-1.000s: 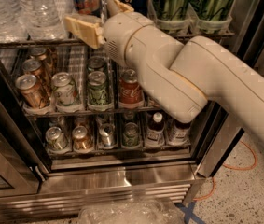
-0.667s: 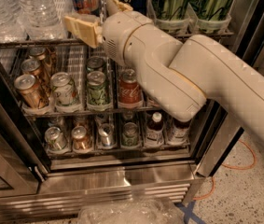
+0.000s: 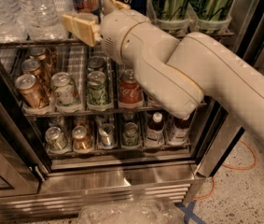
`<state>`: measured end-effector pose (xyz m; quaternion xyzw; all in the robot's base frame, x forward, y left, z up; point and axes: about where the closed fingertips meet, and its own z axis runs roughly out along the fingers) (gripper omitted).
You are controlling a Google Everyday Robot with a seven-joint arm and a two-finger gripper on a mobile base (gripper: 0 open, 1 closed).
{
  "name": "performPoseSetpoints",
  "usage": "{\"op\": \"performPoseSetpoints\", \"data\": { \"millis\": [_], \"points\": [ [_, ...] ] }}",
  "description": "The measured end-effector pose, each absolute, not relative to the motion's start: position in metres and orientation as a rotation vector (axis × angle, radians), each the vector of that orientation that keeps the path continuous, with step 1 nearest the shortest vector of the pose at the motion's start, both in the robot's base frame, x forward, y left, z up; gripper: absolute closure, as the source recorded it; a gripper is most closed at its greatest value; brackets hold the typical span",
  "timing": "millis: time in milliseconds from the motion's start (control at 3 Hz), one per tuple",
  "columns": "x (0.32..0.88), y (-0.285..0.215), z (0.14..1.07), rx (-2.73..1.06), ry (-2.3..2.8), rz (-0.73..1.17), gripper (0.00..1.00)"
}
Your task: Pick redbull can from top shelf of fridge
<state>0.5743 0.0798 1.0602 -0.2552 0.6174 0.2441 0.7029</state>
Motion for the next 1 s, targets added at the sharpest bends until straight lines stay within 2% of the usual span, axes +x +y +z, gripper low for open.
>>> {"op": "performPoseSetpoints", "data": {
  "millis": [1000],
  "points": [
    [0.5785, 0.0886, 1.0627, -0.556, 1.397, 0.574, 0.28]
  ]
}}
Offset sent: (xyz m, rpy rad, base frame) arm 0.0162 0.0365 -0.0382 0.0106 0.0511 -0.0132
